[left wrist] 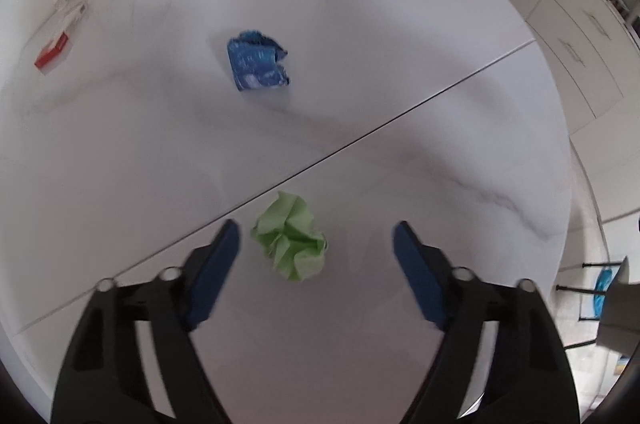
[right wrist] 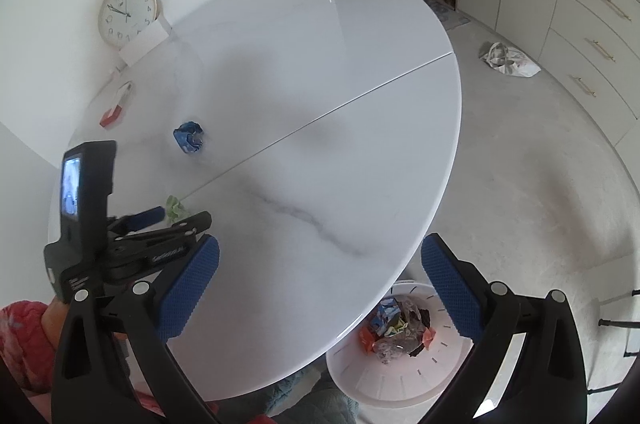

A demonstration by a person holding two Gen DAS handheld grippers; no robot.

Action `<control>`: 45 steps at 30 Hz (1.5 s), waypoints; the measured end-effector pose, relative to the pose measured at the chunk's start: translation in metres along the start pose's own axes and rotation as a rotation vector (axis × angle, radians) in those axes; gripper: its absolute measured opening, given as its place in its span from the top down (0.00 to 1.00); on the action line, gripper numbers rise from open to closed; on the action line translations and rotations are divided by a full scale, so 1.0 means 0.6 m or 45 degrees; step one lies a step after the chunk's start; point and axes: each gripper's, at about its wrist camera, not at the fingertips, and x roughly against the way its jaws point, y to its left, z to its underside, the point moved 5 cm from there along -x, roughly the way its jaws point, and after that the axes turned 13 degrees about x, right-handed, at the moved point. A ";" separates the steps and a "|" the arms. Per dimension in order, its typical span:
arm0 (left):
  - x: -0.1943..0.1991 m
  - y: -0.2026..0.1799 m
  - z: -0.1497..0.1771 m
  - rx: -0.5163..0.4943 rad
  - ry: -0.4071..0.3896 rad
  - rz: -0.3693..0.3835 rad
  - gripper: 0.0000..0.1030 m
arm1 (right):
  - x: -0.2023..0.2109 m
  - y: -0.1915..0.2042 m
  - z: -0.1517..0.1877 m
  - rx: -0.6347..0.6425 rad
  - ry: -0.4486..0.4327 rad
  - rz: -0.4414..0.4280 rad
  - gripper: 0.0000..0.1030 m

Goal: Collect trash
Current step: 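Return to the table and grasp the crumpled green paper with the left tool, then grasp the crumpled blue paper with the right tool while the left tool holds the green paper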

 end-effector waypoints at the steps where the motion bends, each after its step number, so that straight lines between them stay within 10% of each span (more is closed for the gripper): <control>1: -0.006 0.000 0.000 0.017 0.007 -0.008 0.40 | -0.003 -0.002 -0.002 0.002 0.003 -0.005 0.03; 10: -0.007 -0.007 0.004 0.012 -0.031 -0.030 0.71 | -0.016 -0.010 -0.029 0.045 0.000 -0.047 0.03; 25: 0.060 0.059 -0.003 0.090 -0.072 -0.045 0.75 | -0.101 0.097 -0.096 0.342 0.095 -0.192 0.03; 40: 0.170 0.245 0.059 0.495 -0.144 -0.147 0.75 | -0.314 0.294 -0.221 0.925 0.274 -0.338 0.03; 45: 0.181 0.273 0.076 0.570 -0.152 -0.175 0.75 | -0.339 0.305 -0.213 0.955 0.310 -0.276 0.37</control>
